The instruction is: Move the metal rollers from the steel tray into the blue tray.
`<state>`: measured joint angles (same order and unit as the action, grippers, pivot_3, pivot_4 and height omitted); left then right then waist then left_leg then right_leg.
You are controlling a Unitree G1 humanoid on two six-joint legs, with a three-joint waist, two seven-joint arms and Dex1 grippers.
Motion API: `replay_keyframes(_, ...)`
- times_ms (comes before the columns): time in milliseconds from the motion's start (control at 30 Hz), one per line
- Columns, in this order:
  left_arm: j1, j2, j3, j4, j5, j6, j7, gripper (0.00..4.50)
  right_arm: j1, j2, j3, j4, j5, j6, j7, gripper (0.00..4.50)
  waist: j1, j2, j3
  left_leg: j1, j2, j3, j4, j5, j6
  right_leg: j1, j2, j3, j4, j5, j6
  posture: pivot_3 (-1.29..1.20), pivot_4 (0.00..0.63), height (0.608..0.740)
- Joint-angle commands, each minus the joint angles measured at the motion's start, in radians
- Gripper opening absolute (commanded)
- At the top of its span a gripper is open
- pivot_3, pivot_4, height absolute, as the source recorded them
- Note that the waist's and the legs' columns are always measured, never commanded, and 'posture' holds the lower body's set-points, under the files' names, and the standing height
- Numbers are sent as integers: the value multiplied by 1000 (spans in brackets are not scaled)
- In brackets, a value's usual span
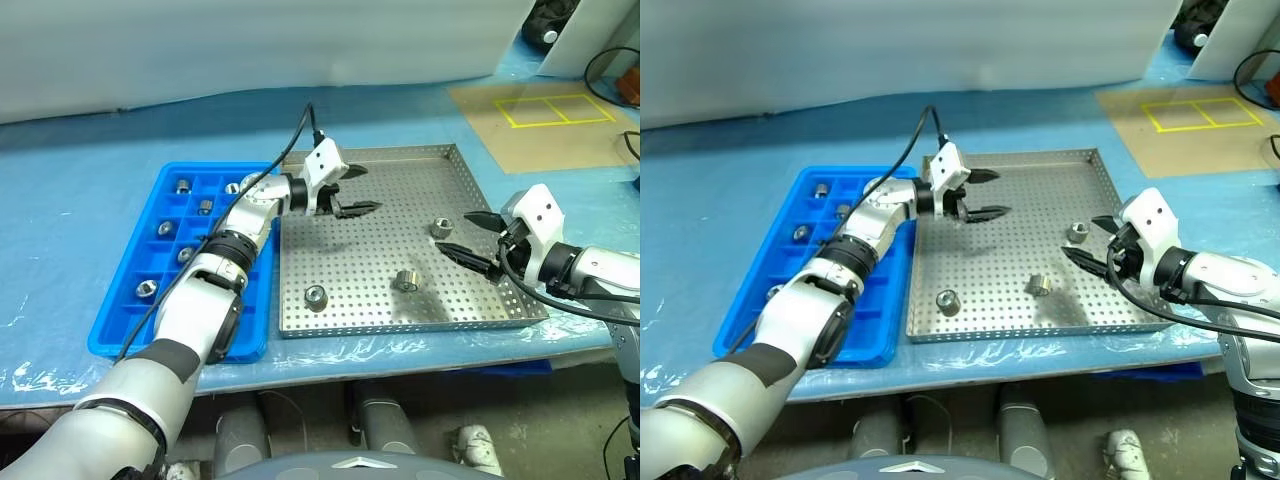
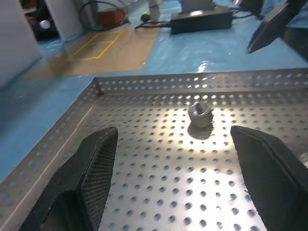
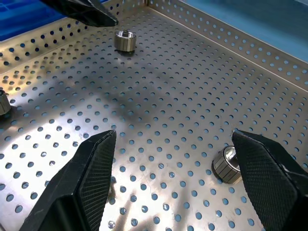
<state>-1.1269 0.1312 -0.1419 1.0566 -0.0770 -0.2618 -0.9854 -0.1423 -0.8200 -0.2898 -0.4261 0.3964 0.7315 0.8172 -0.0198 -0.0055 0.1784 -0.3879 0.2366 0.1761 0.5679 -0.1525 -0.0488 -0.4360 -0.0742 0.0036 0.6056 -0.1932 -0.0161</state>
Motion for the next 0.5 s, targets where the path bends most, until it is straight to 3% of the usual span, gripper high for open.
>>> replay_keyframes(33,-53,15,-1,66,72,-66,122,3943,-34,-3,9,-16,14,-14,-15,3960,0,0,0,0,0,0,0,0,0,0,0,0,0,1,-2,-490,150,740)
replay_keyframes(500,-109,25,-52,246,287,19,414,3943,-48,45,60,7,9,-56,-59,3960,3,0,0,-2,-1,0,-1,-1,1,0,-1,-1,-1,2,-3,-501,150,740)
